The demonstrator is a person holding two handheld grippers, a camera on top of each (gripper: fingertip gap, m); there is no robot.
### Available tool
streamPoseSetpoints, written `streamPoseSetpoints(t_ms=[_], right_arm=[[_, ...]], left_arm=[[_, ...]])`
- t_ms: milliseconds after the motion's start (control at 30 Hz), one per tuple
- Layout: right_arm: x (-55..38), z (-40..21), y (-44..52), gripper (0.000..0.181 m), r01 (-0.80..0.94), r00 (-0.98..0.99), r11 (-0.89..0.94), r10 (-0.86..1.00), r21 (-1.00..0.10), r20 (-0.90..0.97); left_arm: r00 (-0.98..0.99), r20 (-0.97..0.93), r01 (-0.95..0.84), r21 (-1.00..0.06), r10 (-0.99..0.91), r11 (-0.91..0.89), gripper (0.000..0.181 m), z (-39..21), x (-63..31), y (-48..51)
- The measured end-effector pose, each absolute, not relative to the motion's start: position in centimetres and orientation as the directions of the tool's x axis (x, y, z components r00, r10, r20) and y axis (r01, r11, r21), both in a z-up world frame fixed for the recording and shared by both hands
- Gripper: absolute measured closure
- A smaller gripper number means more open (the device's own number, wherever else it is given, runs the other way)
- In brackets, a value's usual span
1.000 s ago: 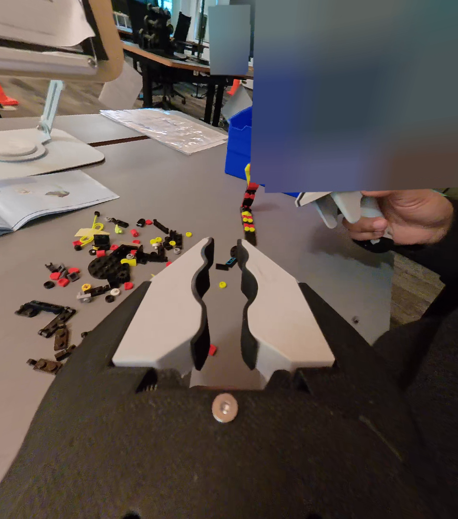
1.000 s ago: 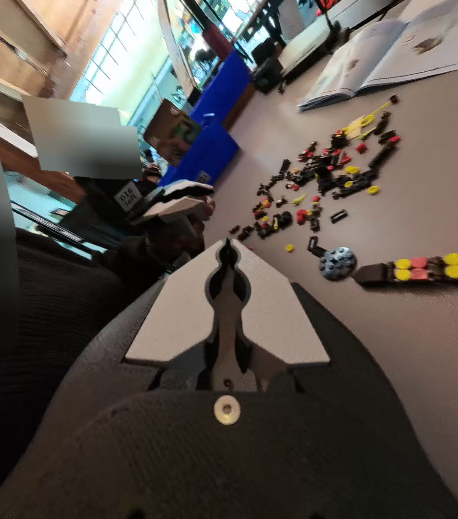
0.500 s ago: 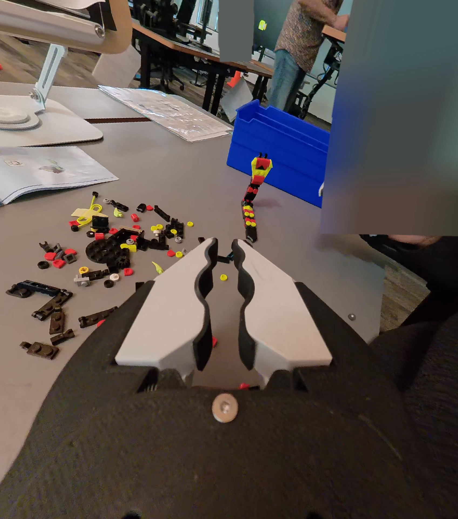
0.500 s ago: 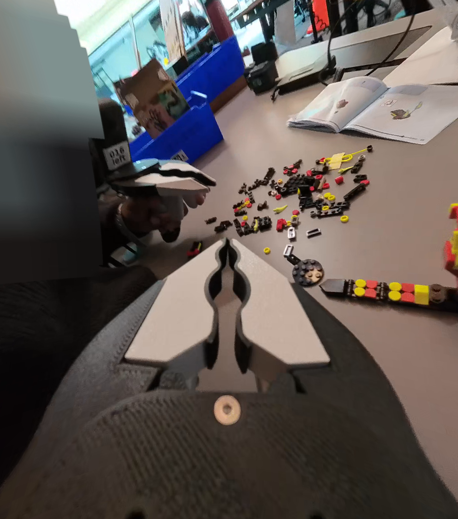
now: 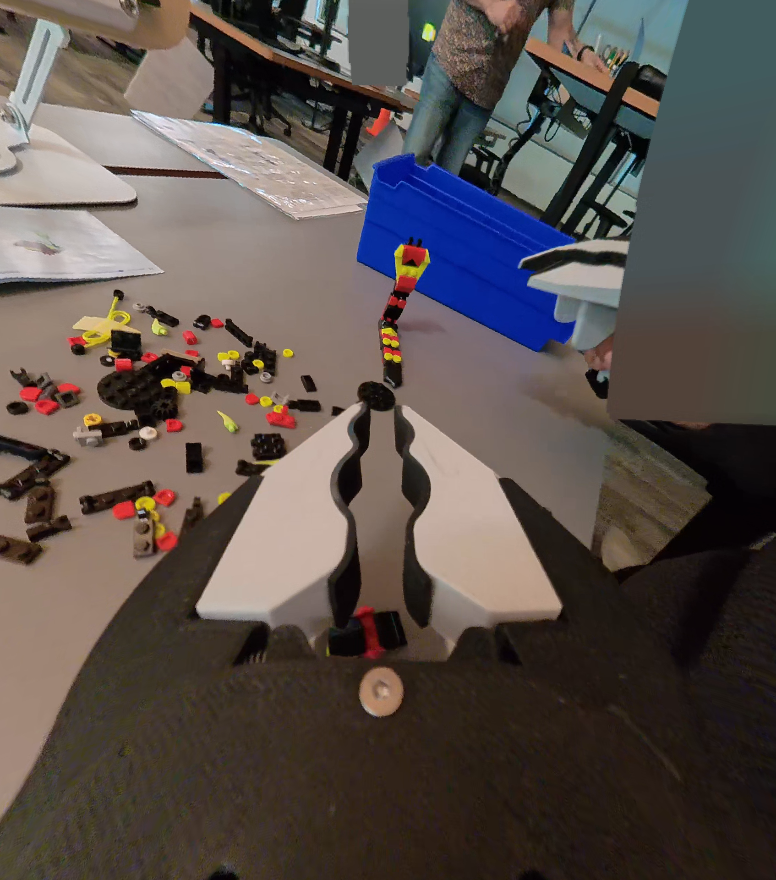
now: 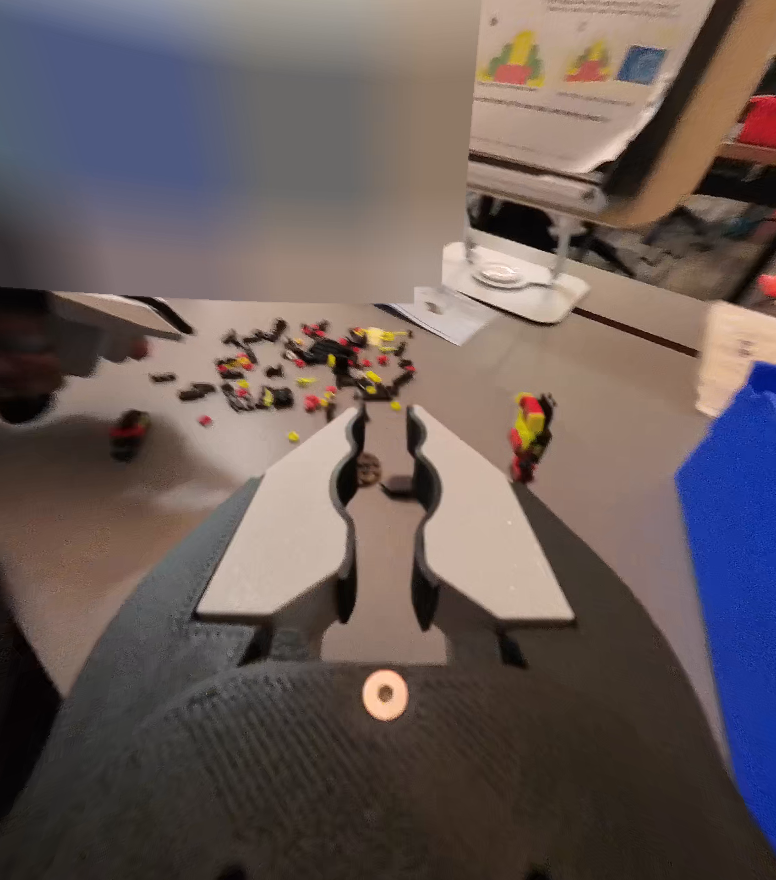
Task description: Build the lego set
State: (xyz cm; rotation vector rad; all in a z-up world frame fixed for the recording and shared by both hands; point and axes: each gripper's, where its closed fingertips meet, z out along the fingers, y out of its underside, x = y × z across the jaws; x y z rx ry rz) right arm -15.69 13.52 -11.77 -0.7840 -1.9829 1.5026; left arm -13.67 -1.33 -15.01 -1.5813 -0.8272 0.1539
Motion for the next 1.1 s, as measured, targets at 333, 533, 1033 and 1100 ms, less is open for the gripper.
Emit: streamPoseSetpoints(t_ms=[333,533,1033,1100], right_arm=[[-10.2,-15.4,14.3,0.091,0.257,-0.678,0.224,0.735,-0.94,-0.01],[-8.9,-14.2,14.4,0.099,0.253,-0.705,0.156,0.706,-0.955,-0.072],[-9.2,-16.1,12.9,0.135,0.387,-0.762,0.138,0.605,-0.912,-0.232],[-8.9,-16.6,12.4,0.139,0.388,-0.78,0.177,0.586,-0.905,-0.219]], left_arm=[[0.654,0.344,0.43,-0.902,0.674,0.043,0.17,-16.1,-9.8,-3.5],[0.612,0.271,0.418,-0.908,0.743,-0.014,0.148,-17.1,-9.6,-4.4],[0.576,0.245,0.481,-0.873,0.78,-0.081,0.139,-19.4,-11.5,-6.9],[0.571,0.294,0.52,-0.852,0.767,-0.06,0.138,-19.6,-11.4,-7.2]])
